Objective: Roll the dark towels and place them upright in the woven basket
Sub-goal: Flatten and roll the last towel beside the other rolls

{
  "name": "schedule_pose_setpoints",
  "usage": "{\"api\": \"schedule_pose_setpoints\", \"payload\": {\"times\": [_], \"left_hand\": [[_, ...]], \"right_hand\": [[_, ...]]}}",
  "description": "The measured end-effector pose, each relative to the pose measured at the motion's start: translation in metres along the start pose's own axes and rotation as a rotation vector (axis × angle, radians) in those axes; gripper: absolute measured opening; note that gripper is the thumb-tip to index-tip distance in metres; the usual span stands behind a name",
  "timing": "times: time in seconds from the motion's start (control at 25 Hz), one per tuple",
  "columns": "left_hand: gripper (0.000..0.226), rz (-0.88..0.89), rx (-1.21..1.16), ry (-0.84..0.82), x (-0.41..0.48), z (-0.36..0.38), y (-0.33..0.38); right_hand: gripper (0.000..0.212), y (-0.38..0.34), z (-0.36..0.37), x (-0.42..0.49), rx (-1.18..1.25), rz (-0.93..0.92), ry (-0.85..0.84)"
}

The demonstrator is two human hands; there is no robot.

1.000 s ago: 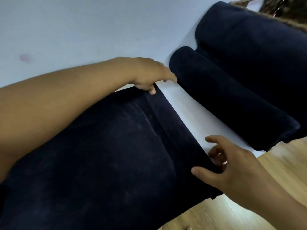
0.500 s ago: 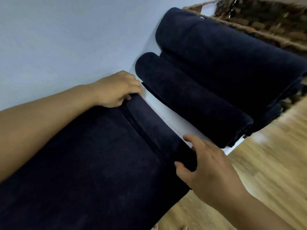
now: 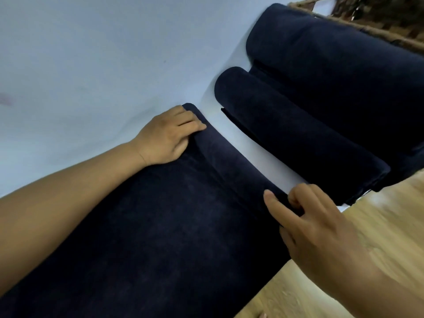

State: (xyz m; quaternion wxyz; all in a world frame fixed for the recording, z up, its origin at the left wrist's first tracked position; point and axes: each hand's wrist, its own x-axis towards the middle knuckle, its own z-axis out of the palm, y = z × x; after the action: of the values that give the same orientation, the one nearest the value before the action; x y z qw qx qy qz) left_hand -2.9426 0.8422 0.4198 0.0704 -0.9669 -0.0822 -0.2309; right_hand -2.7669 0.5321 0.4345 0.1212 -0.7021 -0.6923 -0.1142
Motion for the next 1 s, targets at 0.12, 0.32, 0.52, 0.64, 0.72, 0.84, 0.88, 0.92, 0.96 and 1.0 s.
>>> {"api": "schedule_pose_setpoints", "payload": {"times": [0.12, 0.32, 0.52, 0.64, 0.72, 0.84, 0.88, 0.92, 0.96, 1.0], "left_hand": [[0.033, -0.062, -0.030, -0.014, -0.016, -0.010, 0.004], [0.040, -0.170, -0.105, -0.351, 0.020, -0.040, 0.004], [0.033, -0.096, -0.113, -0.878, 0.101, -0.047, 0.000], [0.043, -0.204, -0.280, -1.035, 0.111, -0.032, -0.003], [0.052, -0.244, -0.419, -1.069, 0.101, -0.030, -0.006], [0.056, -0.151, -0.409, -1.007, 0.078, -0.028, -0.010], [0.053, -0.109, -0.363, -0.955, 0.070, -0.027, -0.010], [0.052, -0.068, -0.313, -0.896, 0.062, -0.025, -0.010], [0.050, -0.030, -0.275, -0.831, 0.055, -0.023, -0.010], [0.049, -0.002, -0.251, -0.762, 0.047, -0.022, -0.011]], "right_hand": [[0.055, -0.001, 0.001, -0.002, -0.102, -0.186, 0.011], [0.035, -0.001, -0.003, -0.001, -0.130, -0.261, -0.039], [0.045, 0.001, -0.025, 0.043, 0.347, 0.026, -0.325], [0.049, -0.001, -0.009, 0.063, 0.387, 0.349, -0.283], [0.041, -0.007, 0.000, 0.062, 0.399, 0.428, -0.200], [0.045, -0.014, 0.004, 0.054, 0.445, 0.425, -0.254], [0.060, -0.015, 0.005, 0.055, 0.411, 0.377, -0.313], [0.068, -0.015, 0.007, 0.056, 0.344, 0.323, -0.366], [0.070, -0.017, 0.007, 0.058, 0.275, 0.272, -0.386], [0.070, -0.021, 0.007, 0.059, 0.222, 0.242, -0.397]]}}
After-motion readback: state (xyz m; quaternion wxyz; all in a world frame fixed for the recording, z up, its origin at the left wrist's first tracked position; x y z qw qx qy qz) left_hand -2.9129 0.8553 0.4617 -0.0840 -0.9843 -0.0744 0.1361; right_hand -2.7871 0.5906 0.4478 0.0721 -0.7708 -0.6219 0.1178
